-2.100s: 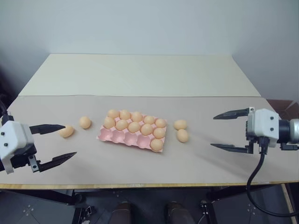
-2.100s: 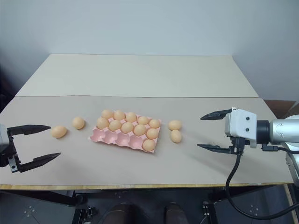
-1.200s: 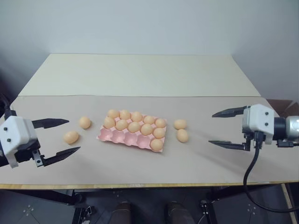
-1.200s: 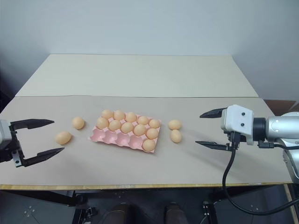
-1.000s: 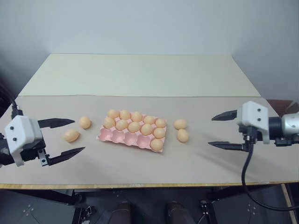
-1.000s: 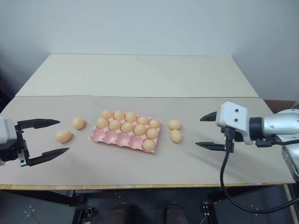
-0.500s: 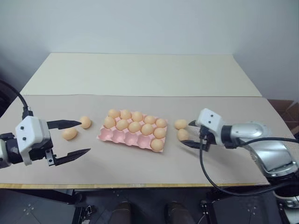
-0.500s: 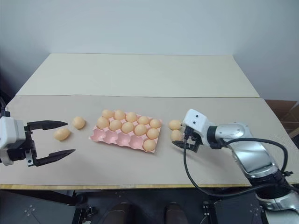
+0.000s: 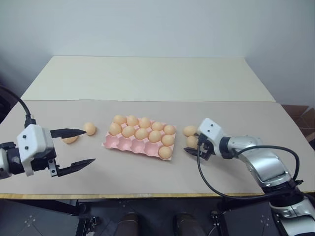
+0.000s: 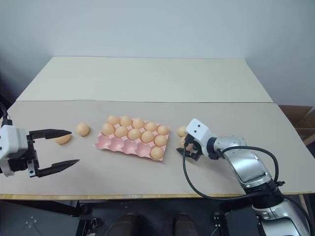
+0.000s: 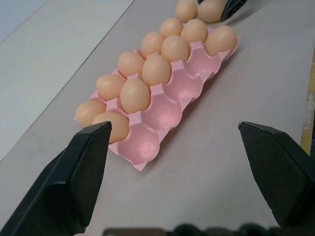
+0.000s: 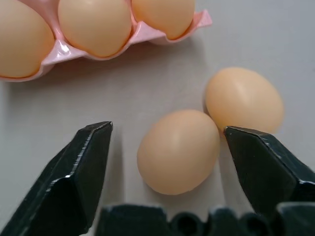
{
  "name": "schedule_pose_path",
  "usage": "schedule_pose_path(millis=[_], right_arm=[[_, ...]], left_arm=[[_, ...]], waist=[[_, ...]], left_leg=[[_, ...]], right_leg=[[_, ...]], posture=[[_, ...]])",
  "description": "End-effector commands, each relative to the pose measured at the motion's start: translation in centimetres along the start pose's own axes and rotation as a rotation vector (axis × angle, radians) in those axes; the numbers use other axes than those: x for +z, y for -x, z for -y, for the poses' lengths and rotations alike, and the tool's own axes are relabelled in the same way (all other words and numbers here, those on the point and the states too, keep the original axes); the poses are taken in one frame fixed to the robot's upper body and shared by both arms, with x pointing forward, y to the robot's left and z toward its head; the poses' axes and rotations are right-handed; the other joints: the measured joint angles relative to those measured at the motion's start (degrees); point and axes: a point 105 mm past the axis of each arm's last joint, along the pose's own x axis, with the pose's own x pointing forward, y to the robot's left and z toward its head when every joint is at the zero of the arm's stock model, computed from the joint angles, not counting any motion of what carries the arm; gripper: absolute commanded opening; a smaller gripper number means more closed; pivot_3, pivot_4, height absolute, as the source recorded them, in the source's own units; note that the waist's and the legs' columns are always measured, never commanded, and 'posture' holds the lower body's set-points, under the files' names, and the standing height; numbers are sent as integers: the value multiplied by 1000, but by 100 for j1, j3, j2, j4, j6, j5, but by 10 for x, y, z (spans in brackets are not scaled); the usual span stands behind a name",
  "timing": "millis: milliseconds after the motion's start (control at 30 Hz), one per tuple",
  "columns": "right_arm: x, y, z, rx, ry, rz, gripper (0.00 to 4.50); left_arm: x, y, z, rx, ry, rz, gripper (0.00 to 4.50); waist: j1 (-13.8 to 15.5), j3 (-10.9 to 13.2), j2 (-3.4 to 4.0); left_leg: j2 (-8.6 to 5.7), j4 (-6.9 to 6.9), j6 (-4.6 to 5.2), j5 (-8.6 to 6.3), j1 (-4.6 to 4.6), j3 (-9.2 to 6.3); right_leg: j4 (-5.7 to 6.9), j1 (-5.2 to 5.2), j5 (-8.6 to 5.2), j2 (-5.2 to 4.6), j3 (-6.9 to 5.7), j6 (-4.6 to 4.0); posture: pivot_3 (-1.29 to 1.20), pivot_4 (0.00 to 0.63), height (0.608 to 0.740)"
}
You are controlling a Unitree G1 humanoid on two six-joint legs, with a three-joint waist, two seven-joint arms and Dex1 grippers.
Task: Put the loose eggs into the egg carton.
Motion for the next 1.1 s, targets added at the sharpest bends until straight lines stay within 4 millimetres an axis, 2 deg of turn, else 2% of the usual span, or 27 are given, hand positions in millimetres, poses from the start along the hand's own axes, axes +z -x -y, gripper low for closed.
schedule_pose_path(millis=[33,100,167,333,467,567,633,733,933,1067,1100], right_arm=[[1,2,0,8,48,-8,2883],[2,3,0,-1,48,-5,2232],[4,5,1,-2,54,-2,1934],[15,25,-1,-1,145,20,1919],[51,42,-10,25,224,136,1919],[80,43,-22,46,265,239,1919],[95,34,-36,72,272,303,1919],[104,19,-50,88,260,346,1919],[107,-15,-71,80,204,362,1919],[106,-20,-77,89,212,366,1919],[107,-20,-78,96,222,373,2255]], left_arm=[[5,5,-3,15,-40,2,4500],[5,6,-3,18,-41,-2,4500],[5,6,-3,19,-40,-4,4500],[3,12,-4,26,-30,-16,4500],[-4,19,-1,11,8,-43,4500],[-10,21,3,-6,32,-61,4500],[-13,20,5,-9,41,-62,4500],[-14,17,5,-10,48,-58,4500],[-14,16,6,-13,39,-67,4500],[-13,19,5,-7,34,-73,4500],[-13,19,5,-6,34,-74,4500]], waist=[[0,0,0],[0,0,0],[0,0,0],[8,0,0],[-29,0,0],[-64,0,0],[-49,-1,-1],[-31,-1,-2],[0,-1,-2],[-1,-1,-2],[-4,-1,-2]], left_leg=[[0,0,0,0,0,0],[0,0,0,0,0,0],[0,0,0,0,1,0],[0,0,0,0,-2,-1],[2,0,0,0,0,-1],[9,-1,0,0,7,-1],[13,-1,0,0,7,-4],[14,-1,0,0,5,-7],[4,-1,-1,1,-3,-7],[4,-1,-1,1,-1,-7],[5,-1,-1,1,-1,-7]], right_leg=[[0,0,0,0,0,0],[-1,1,0,0,0,0],[-1,1,0,0,0,0],[-3,0,0,-1,-1,0],[-2,-1,0,0,-1,0],[3,0,1,8,1,-2],[4,0,2,12,-2,-3],[3,0,1,12,-7,-5],[3,-4,2,2,-7,-5],[5,-6,2,4,-8,-6],[4,-6,2,5,-9,-6]], posture=[[0,150,740],[0,150,740],[0,150,740],[0,150,740],[0,150,740],[0,150,740],[0,150,740],[0,150,740],[0,150,740],[0,150,740],[0,150,740]])
